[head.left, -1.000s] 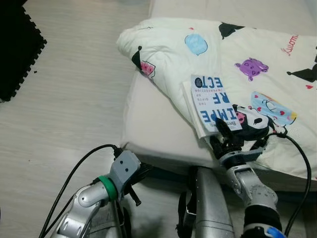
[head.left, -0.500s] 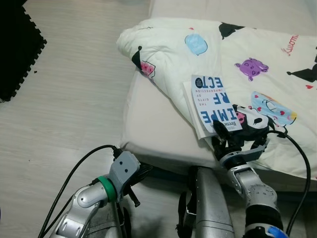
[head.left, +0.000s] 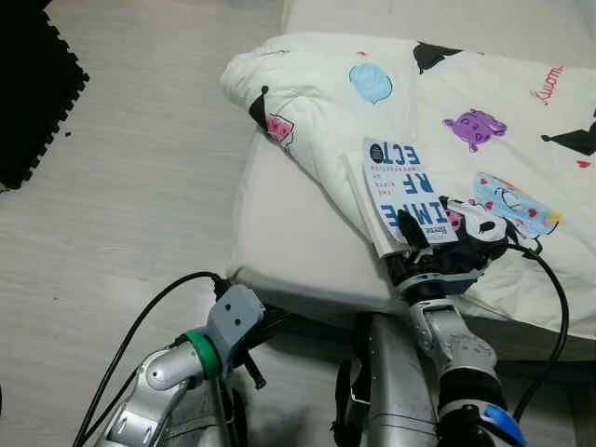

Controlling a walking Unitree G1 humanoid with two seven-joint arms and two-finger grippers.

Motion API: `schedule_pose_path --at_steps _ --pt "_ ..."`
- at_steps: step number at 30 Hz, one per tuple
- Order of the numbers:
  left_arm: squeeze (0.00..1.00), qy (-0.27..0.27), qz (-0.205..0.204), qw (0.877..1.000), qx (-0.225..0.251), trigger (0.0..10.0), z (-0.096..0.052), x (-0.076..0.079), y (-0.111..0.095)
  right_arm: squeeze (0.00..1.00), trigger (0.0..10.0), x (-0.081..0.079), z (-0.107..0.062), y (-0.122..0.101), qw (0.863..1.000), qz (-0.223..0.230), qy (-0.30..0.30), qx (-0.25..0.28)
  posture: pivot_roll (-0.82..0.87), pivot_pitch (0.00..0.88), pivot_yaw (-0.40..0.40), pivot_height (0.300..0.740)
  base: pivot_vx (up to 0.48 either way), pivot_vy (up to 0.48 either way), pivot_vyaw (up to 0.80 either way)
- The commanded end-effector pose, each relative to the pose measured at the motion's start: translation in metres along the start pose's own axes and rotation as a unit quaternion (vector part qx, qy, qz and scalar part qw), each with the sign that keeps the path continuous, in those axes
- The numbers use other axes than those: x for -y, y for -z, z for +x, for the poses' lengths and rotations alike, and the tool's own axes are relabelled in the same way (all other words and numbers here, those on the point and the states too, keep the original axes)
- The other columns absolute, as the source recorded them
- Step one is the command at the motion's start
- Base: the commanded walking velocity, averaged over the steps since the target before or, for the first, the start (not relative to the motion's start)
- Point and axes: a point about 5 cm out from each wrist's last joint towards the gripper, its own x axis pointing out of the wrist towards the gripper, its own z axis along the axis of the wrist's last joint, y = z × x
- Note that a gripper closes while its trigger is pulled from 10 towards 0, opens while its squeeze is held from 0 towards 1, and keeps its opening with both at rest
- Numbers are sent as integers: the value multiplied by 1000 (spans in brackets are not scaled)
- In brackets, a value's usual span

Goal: Clean up the room

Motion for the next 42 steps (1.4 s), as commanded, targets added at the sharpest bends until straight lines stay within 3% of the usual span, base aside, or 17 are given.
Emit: schedule_pose_path --at_steps 1,8,9,11,12,14,15,16,20,37,42 --pt "0 -12 10 1000 15 10000 0 -1 -5 1000 10000 -1 -2 -7 1000 6 -15 27 89 281 31 560 0 0 0" --pt "0 -77 32 995 48 10000 4 -21 -21 1000 10000 1 -2 -11 999 -6 -12 33 87 284 31 560 0 0 0" --pt "0 -81 31 995 51 10000 4 -23 -22 839 4667 2 -2 -11 999 -7 -11 34 87 284 31 560 0 0 0" --pt "0 -80 32 995 52 10000 5 -23 -23 839 4667 3 -2 -11 999 -6 -9 31 86 284 32 560 0 0 0" --pt "0 -74 33 996 50 10000 6 -22 -23 510 0 5 -3 -7 1000 -8 -5 22 85 285 32 560 0 0 0" --pt "0 -72 33 996 50 10000 6 -21 -22 510 0 5 -3 -6 1000 -9 -5 20 85 285 32 560 0 0 0" --pt "0 -70 33 996 49 10000 6 -20 -22 259 0 6 -4 -5 1000 -9 -5 19 84 284 33 560 0 0 0" --pt "0 -69 33 996 49 10000 6 -20 -21 133 0 6 -4 -5 1000 -9 -5 20 84 284 33 560 0 0 0" --pt "0 -67 32 996 47 10000 6 -18 -20 4 0 7 -4 -4 1000 -9 -4 23 85 284 32 560 0 0 0" --pt "0 -73 37 995 48 10000 7 -19 -20 0 0 3 -1 -7 999 -7 -18 32 81 280 32 560 0 0 0" --pt "0 -77 38 995 46 10000 8 -20 -18 0 0 -7 5 0 998 -51 -38 1 70 266 26 560 0 0 0"
